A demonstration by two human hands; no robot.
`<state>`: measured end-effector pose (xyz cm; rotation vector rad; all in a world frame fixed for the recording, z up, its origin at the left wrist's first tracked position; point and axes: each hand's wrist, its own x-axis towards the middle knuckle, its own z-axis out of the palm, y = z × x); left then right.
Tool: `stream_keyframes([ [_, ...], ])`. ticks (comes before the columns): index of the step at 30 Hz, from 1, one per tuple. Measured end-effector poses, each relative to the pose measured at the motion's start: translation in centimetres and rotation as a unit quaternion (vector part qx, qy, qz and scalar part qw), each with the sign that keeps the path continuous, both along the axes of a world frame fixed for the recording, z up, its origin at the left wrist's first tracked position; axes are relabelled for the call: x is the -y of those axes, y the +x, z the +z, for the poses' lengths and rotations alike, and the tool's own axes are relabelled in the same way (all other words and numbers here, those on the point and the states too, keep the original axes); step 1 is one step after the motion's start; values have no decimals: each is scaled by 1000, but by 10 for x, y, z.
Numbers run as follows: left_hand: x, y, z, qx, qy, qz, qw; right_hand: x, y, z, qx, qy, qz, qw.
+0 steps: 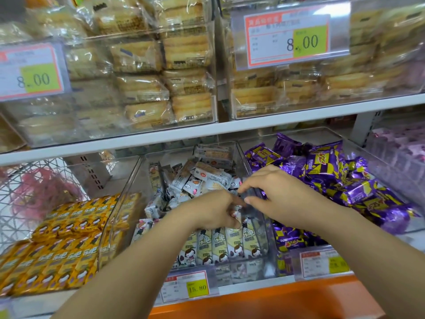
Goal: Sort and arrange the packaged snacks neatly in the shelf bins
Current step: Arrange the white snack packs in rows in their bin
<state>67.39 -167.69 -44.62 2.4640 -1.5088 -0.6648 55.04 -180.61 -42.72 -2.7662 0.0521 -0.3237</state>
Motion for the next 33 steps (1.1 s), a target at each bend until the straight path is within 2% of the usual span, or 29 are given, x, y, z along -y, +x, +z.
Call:
stream_keyframes([
  [5, -7, 5, -8, 20, -62, 72, 995, 0, 1, 1, 0, 1, 1, 1000],
  [9, -8, -5, -17, 177, -41, 34, 983, 0, 1, 0, 2, -3, 3, 1000],
  [11, -9, -7, -21, 202, 2, 22, 979, -1, 1, 0, 3, 3, 2, 1000],
  [17, -19, -7, -11, 128, 51, 6, 990, 0, 2, -1, -1, 4, 5, 1000],
  [21, -18, -23, -18, 98, 43, 10, 994, 0, 2, -1, 0, 1, 7, 1000],
  [25, -15, -29, -21, 128, 83, -11, 988, -1, 3, -3, -1, -1, 8, 1000],
  [28, -11, -28, -22, 147, 80, -39, 985, 0, 2, -4, -4, 2, 9, 1000],
  [33, -9, -19, -27, 119, 78, -47, 989, 1, 2, -5, -2, -3, 14, 1000],
])
